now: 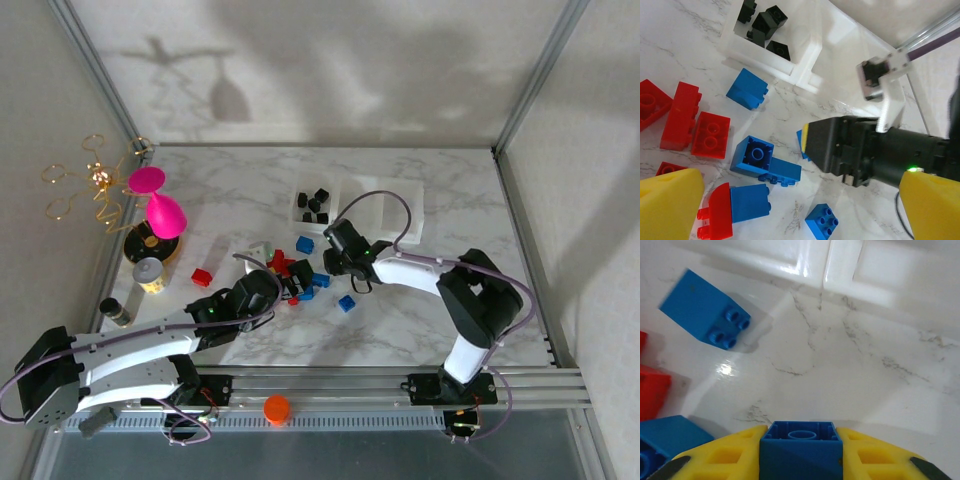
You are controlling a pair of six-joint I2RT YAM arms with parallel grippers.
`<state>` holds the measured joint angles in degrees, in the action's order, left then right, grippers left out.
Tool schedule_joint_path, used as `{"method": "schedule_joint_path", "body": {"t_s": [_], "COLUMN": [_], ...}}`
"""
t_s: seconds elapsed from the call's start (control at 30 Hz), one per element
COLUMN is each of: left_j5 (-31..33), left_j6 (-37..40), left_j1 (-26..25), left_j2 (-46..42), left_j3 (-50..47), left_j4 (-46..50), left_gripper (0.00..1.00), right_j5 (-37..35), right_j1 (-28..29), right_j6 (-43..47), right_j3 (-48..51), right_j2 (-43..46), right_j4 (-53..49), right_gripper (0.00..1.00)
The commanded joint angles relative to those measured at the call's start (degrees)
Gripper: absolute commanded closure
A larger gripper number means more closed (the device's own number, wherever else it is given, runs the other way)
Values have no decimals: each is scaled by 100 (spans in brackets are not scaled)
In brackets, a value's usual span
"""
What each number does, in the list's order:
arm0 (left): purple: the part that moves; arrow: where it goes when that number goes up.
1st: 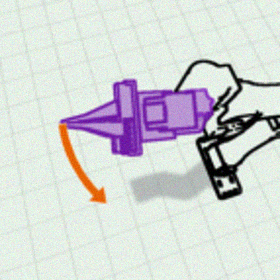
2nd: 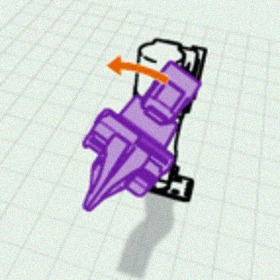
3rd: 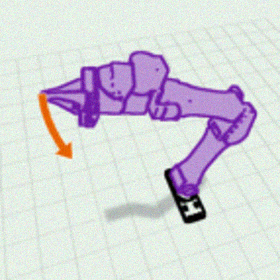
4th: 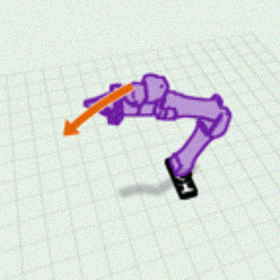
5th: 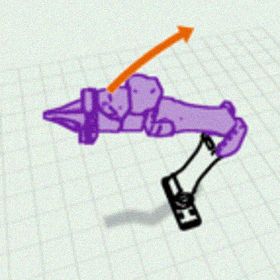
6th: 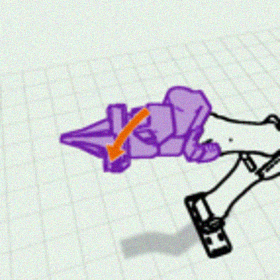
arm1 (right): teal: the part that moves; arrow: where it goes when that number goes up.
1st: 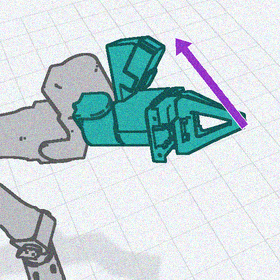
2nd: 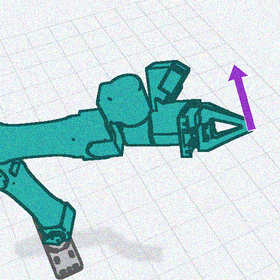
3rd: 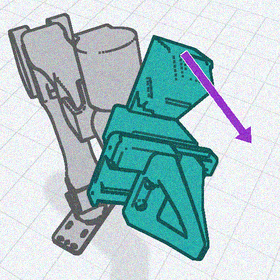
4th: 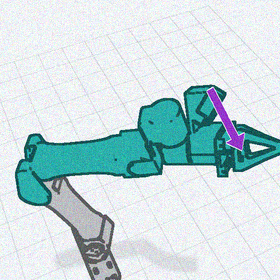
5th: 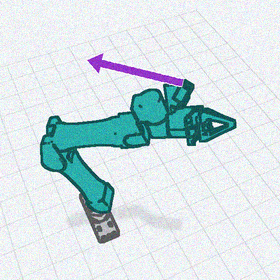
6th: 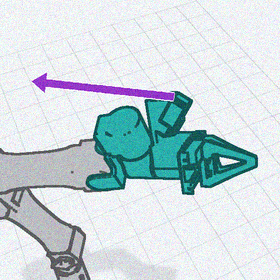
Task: Sort the legos into containers by color
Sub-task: Pick up the lego from the center of the table, then place the lego in the container.
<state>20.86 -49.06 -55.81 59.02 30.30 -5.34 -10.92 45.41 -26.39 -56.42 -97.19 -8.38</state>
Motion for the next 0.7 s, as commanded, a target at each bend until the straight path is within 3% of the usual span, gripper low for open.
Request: {"method": "schedule_joint_path", "body": {"t_s": [0.0,0.3,0.67], "left_j5": [142,8,-317], "left_j6": [149,508,823], "left_j1": [-44,166,572], "left_j2": [21,130,486], "left_j3": [190,506,963], "left_j4": [-2,-138,-204], "left_gripper": [1,0,0], "right_j5": [-65,-246,-508], "right_j1": [-96,-804,-1411], "right_j6": [43,374,522], "right_j3": [-55,-857,-1954], "right_j2": [432,415,-749], "right_j4": [-115,-341,-43], "right_gripper": [70,70,70]}}
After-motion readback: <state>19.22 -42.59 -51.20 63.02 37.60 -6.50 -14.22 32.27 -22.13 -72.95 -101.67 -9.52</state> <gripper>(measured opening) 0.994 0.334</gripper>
